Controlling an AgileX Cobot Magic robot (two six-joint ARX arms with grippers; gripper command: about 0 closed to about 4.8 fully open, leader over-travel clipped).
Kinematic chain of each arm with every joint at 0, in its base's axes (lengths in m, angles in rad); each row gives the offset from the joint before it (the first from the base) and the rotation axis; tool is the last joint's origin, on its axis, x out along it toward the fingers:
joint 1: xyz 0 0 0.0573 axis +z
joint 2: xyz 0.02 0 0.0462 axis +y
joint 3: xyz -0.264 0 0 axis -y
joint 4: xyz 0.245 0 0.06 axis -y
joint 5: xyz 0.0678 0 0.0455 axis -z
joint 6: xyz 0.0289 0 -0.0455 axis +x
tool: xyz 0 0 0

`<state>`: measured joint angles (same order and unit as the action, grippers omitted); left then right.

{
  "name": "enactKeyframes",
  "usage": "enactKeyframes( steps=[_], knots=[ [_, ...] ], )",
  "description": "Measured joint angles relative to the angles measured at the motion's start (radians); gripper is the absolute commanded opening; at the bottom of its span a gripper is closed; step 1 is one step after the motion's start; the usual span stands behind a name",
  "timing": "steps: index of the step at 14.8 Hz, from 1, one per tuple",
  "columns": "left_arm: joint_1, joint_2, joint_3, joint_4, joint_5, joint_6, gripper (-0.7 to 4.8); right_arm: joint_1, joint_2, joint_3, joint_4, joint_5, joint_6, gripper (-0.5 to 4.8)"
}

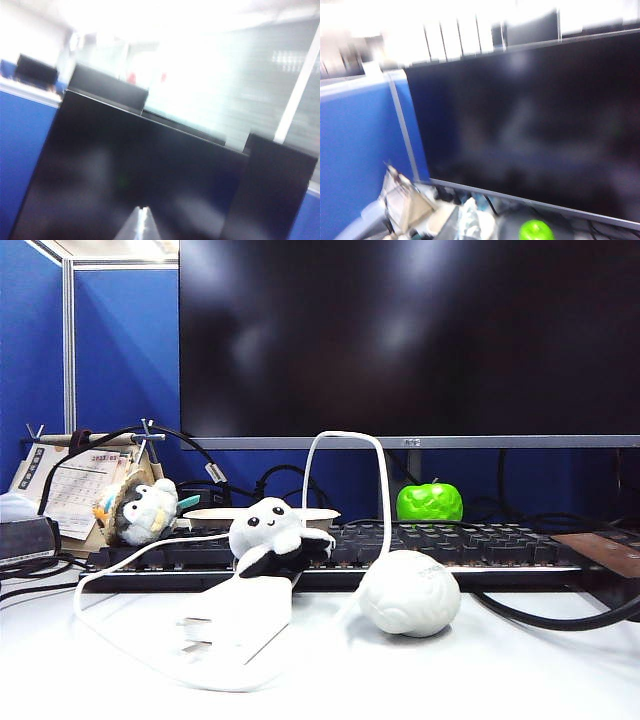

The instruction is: Identity fluffy octopus among items on the table, put them into the paper lunch box.

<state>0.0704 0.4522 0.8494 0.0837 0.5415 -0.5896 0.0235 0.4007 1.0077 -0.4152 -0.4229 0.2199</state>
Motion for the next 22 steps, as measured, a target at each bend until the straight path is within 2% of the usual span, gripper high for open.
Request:
enactKeyframes(
  steps=[2, 4, 6, 8, 9, 10, 12, 14, 16, 22],
  knots=[
    [0.000, 0.180, 0.100, -0.006, 0.066, 0.045, -0.05, 0.000, 0.116, 0.103, -0.066, 0.000, -0.017, -0.01],
    [0.000, 0.323, 0.115, -0.042, 0.150, 0.056, -0.05, 0.000, 0.212, 0.154, -0.147, -0.007, -0.019, -0.01],
    [-0.001, 0.452, 0.114, -0.156, 0.280, 0.077, -0.05, 0.001, 0.315, 0.153, -0.245, -0.121, -0.019, -0.01],
    [-0.034, 0.544, 0.114, -0.306, 0.369, 0.166, -0.05, 0.005, 0.420, 0.153, -0.357, -0.238, -0.019, -0.01],
    [-0.069, 0.578, 0.113, -0.404, 0.377, 0.269, -0.05, 0.035, 0.483, 0.153, -0.421, -0.251, -0.019, -0.01],
    [-0.109, 0.611, 0.113, -0.467, 0.373, 0.345, -0.05, 0.060, 0.533, 0.153, -0.468, -0.251, -0.019, -0.01],
    [-0.201, 0.650, 0.113, -0.567, 0.297, 0.425, -0.05, 0.104, 0.628, 0.151, -0.531, -0.250, -0.019, -0.01],
    [-0.284, 0.666, 0.113, -0.653, 0.161, 0.498, -0.05, 0.158, 0.694, 0.150, -0.563, -0.251, -0.019, -0.01],
    [-0.304, 0.670, 0.113, -0.656, 0.104, 0.509, -0.05, 0.179, 0.708, 0.148, -0.564, -0.238, -0.019, -0.01],
    [-0.321, 0.669, 0.113, -0.627, 0.103, 0.509, -0.05, 0.187, 0.706, 0.146, -0.570, -0.223, -0.031, -0.01]
  ],
)
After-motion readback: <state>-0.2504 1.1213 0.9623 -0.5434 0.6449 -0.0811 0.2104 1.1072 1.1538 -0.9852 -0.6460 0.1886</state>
